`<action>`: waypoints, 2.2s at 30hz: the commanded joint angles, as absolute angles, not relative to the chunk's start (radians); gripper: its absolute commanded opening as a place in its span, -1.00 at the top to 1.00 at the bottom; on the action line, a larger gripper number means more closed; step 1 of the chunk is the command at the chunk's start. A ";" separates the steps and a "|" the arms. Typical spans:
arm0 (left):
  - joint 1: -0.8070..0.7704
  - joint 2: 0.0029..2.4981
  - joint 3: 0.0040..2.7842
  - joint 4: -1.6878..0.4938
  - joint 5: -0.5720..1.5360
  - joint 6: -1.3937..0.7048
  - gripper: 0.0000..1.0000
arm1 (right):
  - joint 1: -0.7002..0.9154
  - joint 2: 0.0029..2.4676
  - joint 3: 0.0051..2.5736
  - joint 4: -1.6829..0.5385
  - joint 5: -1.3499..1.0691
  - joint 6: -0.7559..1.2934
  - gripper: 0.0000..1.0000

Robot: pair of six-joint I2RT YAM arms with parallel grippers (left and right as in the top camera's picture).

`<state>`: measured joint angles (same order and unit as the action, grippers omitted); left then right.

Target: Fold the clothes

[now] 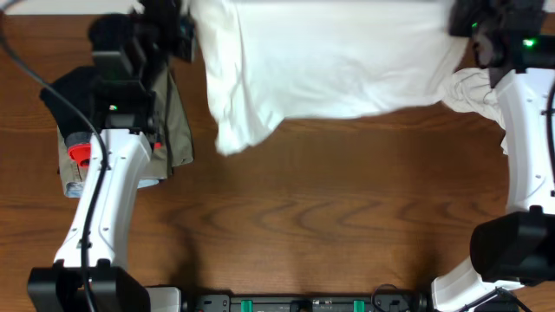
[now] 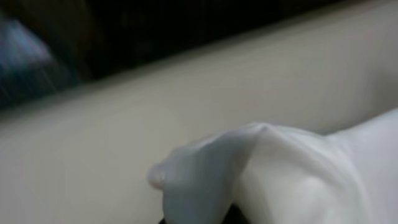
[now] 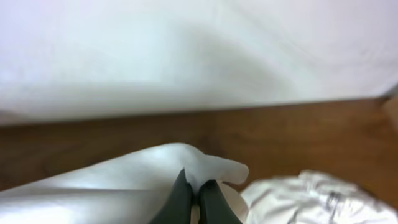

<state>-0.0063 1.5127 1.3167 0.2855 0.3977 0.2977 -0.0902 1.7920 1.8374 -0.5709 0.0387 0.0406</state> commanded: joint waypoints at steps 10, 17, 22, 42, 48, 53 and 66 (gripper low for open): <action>0.027 1.449 1.386 -0.132 0.762 0.134 0.78 | -0.125 1.771 1.860 -0.940 0.034 0.020 0.97; 0.027 1.429 1.386 -0.789 0.941 0.110 0.77 | -0.125 1.771 1.856 -1.385 0.029 0.020 0.92; 0.027 1.431 1.372 -1.090 0.908 0.130 -0.06 | -0.124 1.771 1.845 -1.571 0.029 0.021 0.43; -0.186 1.497 1.271 -1.011 0.593 0.077 -0.53 | -0.124 1.773 1.822 -1.494 0.025 0.029 0.40; -0.246 1.584 1.203 -0.916 0.459 -0.165 -0.66 | -0.124 1.773 1.819 -1.495 0.025 0.029 0.41; -0.249 1.681 1.196 -0.863 0.461 -0.208 -0.68 | -0.124 1.773 1.819 -1.499 -0.017 0.029 0.42; -0.303 1.848 1.196 -0.688 0.549 -0.208 -0.68 | -0.124 1.773 1.819 -1.492 -0.020 0.029 0.44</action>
